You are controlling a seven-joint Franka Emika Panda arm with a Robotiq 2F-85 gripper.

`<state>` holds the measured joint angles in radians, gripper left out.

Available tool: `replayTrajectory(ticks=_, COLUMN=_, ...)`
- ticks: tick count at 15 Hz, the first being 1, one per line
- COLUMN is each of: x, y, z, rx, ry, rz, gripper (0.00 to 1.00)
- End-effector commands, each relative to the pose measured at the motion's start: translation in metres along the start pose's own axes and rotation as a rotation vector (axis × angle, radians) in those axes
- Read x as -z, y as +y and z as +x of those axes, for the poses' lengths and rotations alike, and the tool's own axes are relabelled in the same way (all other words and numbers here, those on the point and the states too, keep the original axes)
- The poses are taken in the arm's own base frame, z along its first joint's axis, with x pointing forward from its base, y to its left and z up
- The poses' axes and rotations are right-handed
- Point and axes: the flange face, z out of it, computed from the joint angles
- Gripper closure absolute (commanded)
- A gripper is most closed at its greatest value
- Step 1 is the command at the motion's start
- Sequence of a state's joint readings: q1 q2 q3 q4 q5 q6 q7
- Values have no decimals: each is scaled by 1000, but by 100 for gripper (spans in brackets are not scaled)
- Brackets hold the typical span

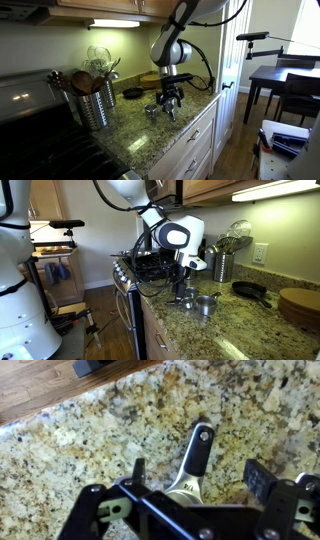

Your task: Stack the pots on the counter

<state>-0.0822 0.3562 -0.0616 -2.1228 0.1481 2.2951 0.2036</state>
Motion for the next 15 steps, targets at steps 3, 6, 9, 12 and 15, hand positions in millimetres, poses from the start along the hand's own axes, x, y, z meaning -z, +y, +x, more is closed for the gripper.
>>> replayTrajectory(ticks=3, x=-11, y=-5, z=3, rx=-134, ry=44, rz=-7, gripper=11)
replayTrajectory(ticks=6, x=-15, y=-7, z=3, rx=-171, ry=43, rz=-12, gripper=36)
replayTrajectory(ticks=9, x=-17, y=-6, z=1, rx=-198, ry=41, rz=-15, gripper=56)
replayTrajectory(ticks=12, x=-19, y=-5, z=0, rx=-213, ry=39, rz=-18, gripper=77)
replayTrajectory(ticks=15, x=-21, y=-5, z=0, rx=-229, ry=36, rz=-19, gripper=82)
